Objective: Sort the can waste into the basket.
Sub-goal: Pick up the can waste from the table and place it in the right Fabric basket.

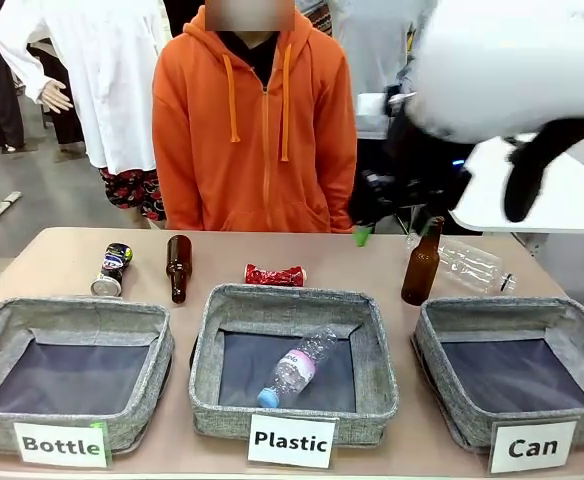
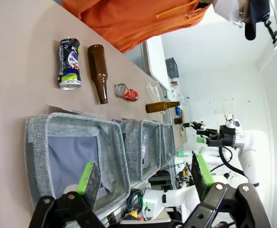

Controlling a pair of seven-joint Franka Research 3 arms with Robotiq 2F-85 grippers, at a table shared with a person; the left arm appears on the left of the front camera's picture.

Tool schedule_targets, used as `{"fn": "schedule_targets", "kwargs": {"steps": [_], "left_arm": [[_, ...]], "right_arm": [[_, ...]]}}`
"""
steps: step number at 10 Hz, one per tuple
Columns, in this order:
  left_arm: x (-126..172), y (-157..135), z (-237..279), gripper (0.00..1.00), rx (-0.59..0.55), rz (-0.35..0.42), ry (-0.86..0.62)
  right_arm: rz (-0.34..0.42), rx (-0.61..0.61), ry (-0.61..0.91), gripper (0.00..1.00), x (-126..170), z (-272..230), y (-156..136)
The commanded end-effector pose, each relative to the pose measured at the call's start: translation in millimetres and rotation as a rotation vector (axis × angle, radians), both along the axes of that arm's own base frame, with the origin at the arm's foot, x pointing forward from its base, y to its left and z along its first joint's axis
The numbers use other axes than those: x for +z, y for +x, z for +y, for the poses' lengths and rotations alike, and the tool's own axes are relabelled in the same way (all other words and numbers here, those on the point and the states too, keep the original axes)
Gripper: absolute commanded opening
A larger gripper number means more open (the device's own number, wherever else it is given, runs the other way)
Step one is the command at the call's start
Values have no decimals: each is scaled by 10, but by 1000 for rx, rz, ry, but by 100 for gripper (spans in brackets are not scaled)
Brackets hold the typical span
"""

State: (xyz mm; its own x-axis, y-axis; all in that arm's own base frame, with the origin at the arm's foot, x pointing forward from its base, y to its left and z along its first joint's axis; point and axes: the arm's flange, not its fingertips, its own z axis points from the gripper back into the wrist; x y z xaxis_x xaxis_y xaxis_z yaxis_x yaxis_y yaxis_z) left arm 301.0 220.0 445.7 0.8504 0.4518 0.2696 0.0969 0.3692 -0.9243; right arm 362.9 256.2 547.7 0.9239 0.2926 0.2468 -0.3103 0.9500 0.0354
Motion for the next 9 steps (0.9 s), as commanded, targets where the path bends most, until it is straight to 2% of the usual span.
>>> {"fn": "schedule_targets", "kwargs": {"steps": [1,2,3,4,5,6,8,9], "left_arm": [[9,-17,11,100,-9,-25,-1],[9,-17,11,100,-9,-25,-1],[9,-17,11,100,-9,-25,-1],[9,-17,11,100,-9,-25,-1],[9,-17,11,100,-9,-25,-1],[9,-17,11,100,-9,-25,-1],[9,-17,11,100,-9,-25,-1],[9,-17,11,100,-9,-25,-1]], "right_arm": [[-44,-36,-49,100,-107,192,164],[-59,-33,-8,100,-174,206,136],[31,95,-5,100,-144,-72,41],[-26,2,-36,100,-218,255,153],[-11,24,-29,100,-241,213,157],[-137,-462,223,100,-175,149,254],[-146,-571,347,100,-322,518,635],[-108,-590,298,100,-414,714,762]]}}
